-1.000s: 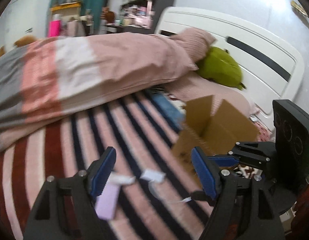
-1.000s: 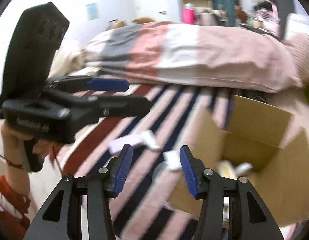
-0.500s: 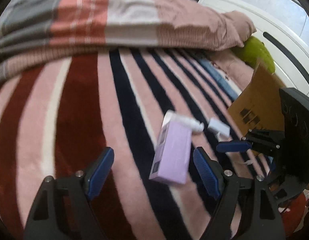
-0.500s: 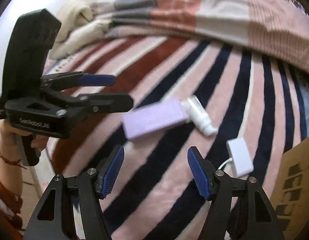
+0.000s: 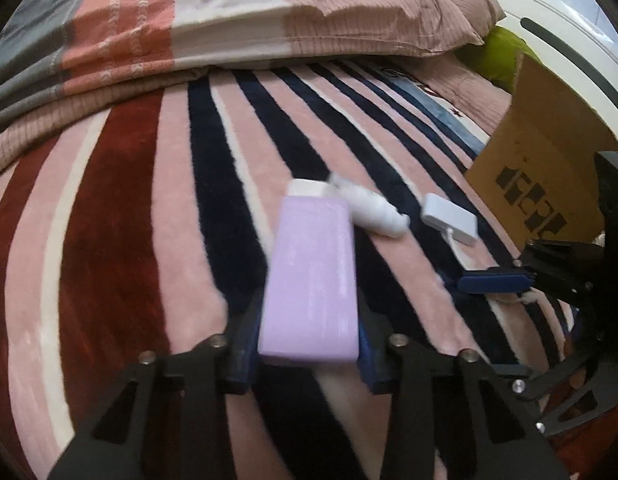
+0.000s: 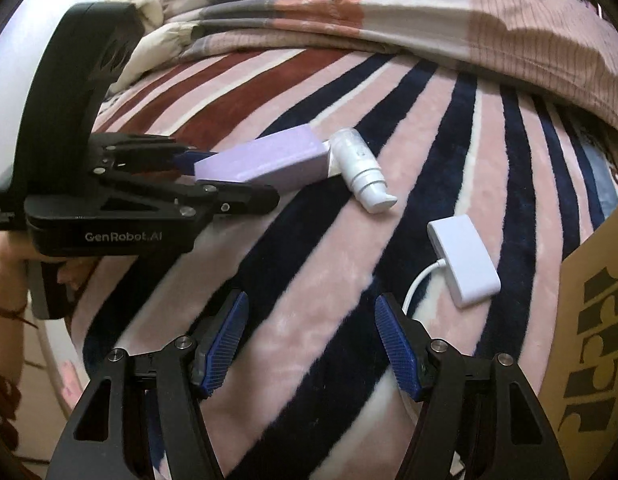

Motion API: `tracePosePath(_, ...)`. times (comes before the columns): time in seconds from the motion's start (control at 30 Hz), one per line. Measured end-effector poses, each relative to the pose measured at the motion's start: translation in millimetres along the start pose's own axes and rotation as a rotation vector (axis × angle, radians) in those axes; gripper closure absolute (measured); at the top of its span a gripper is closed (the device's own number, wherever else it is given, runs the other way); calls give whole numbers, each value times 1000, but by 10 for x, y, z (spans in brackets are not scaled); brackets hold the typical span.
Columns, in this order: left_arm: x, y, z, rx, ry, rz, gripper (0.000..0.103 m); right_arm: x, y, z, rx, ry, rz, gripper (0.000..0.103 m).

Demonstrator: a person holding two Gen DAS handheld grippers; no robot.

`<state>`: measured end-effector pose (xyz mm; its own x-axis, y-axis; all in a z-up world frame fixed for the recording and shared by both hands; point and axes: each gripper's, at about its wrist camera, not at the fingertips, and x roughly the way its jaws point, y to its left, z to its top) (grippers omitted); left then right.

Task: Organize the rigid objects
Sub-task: 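Move the right gripper back and grasp the lilac box upright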

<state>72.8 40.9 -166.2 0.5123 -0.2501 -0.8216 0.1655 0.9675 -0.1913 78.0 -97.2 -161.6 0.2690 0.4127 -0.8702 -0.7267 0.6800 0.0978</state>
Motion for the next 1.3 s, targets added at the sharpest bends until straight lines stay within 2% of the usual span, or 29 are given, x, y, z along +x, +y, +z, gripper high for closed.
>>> tracePosePath(0.1, -81, -58, -56, -8, 9, 2, 68, -40, -8, -23, 8, -8, 26, 40)
tracePosePath(0.2, -129, -151, -101, -18, 27, -31, 68, -105, -1, -65, -2, -22, 47, 40)
tracePosePath(0.27, -155, -233, -144, -17, 39, -70, 64, -140, 43, -101, -25, -30, 49, 40)
tracePosePath(0.4, -189, -369, -165, -16, 47, -157, 44, -138, 138, -140, -67, -19, 74, 40)
tracePosePath(0.53, -197, -453, -150, -31, 64, -251, 43, -124, 149, -160, -64, -10, 93, 40)
tracePosePath(0.7, -342, -313, -119, -54, 32, -205, 43, -107, 103, -154, -39, -17, 103, 40)
tracePosePath(0.83, -531, -112, -157, -69, -11, -136, 43, -35, 127, -86, -18, -31, 126, 40)
tracePosePath(0.9, -595, -20, -173, -90, -26, -127, 43, 34, 135, -3, 29, -34, 140, 40)
tracePosePath(1.03, -682, 125, -227, -124, -53, -119, 43, 194, 65, 141, 165, -31, 104, 41)
tracePosePath(1.1, -691, 150, -255, -126, -54, -121, 43, 218, 66, 169, 179, -32, 50, 59)
tracePosePath(1.17, -689, 156, -283, -126, -52, -126, 43, 169, 132, 150, 112, -39, 18, 70)
tracePosePath(1.3, -666, 163, -258, -127, -53, -135, 43, 73, 289, 7, -18, -16, 53, 70)
